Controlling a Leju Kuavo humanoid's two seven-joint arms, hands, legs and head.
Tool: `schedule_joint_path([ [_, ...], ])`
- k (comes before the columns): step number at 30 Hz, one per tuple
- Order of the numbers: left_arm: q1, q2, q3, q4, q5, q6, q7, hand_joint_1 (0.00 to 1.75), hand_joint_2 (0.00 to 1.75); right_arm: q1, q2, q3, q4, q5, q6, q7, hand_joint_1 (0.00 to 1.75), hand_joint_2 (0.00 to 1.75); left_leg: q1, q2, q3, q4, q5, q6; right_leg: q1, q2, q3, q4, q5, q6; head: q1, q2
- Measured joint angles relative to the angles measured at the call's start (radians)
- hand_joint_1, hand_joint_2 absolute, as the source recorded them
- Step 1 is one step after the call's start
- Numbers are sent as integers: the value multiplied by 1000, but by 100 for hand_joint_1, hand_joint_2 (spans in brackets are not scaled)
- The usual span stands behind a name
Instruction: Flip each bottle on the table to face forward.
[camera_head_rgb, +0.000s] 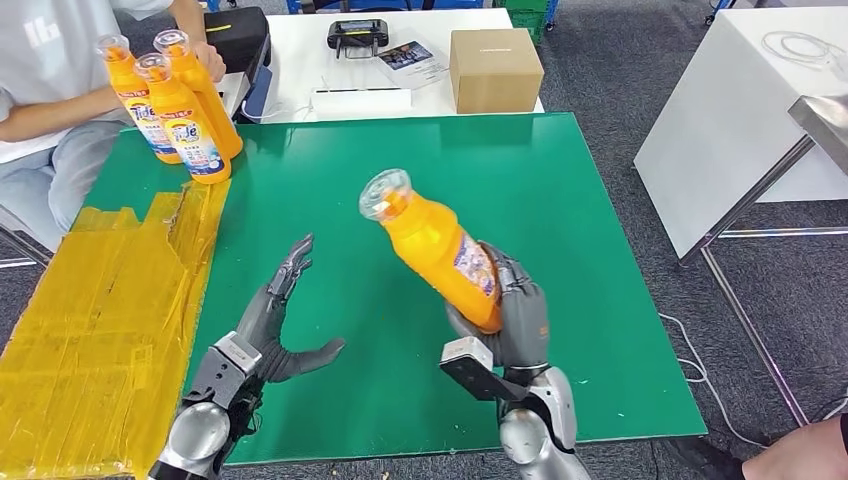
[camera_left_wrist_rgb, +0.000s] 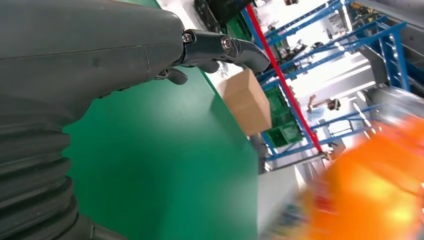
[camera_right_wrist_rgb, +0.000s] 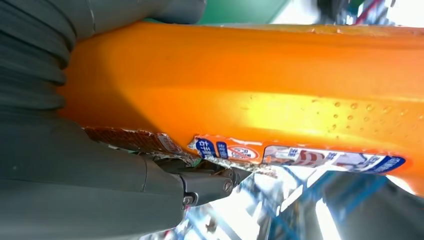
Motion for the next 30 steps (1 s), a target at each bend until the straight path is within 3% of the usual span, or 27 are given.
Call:
schedule_joint_path([
  [8,-18,-3,0,6,29,-19,5,0,175,-19,23,26,64,2,6,-10,175,175,0,0,0,0,0,0,0,0,0,0,0,0,0,0],
  [15,-89,-17,-4,62,116,-67,26,0,175,-87,103,141,311,-23,19,-64,175,175,0,0,0,0,0,0,0,0,0,0,0,0,0,0],
  [30,-147,-18,-25,156,155,-118,47,0,175,-109,126,191,386,-67,-21,-93,175,175,0,0,-1,0,0,0,0,0,-1,0,0,0,0,0],
])
